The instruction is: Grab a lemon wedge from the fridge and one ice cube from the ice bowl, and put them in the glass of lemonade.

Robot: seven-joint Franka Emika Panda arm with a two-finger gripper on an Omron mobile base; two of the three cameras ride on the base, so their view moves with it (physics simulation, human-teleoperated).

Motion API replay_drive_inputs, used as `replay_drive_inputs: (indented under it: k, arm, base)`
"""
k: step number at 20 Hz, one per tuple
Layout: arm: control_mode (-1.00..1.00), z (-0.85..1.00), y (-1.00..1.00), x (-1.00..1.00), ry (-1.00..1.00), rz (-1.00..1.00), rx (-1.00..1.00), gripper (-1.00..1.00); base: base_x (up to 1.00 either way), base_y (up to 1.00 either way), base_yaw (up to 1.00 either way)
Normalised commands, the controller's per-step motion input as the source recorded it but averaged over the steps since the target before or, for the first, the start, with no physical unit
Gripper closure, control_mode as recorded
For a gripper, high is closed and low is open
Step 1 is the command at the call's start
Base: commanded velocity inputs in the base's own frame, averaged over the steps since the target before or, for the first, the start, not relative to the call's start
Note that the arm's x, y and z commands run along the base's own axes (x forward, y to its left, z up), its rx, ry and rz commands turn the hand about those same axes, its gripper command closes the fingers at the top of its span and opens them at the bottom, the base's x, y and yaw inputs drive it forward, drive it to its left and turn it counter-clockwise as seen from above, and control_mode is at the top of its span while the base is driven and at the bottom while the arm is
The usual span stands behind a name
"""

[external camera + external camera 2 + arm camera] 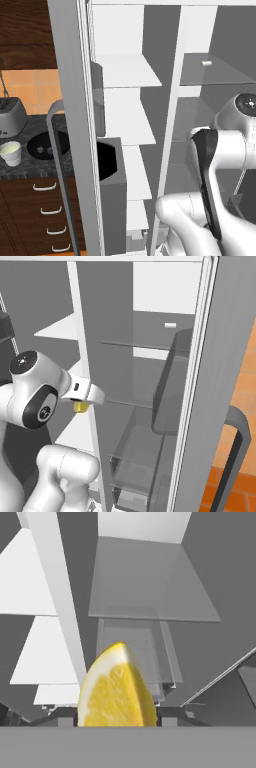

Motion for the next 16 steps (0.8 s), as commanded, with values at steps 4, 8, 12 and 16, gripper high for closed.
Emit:
replay_drive_inputs:
  k: [4, 8, 12, 16]
  arm:
    - [-1.00, 0.00, 0.00, 0.00, 0.00, 0.00, 0.00, 1.00]
    - [1.00, 0.00, 0.00, 0.00, 0.00, 0.00, 0.00, 1.00]
    - [1.00, 0.00, 0.00, 0.00, 0.00, 0.00, 0.00, 1.00]
    - [1.00, 0.00, 0.00, 0.00, 0.00, 0.00, 0.00, 1.00]
  base:
    - [0.00, 0.00, 0.00]
    - [-0.51, 0.02, 0.00]
    - [-0.99, 0.42, -0.06]
    - [-0.27, 0.81, -0.44]
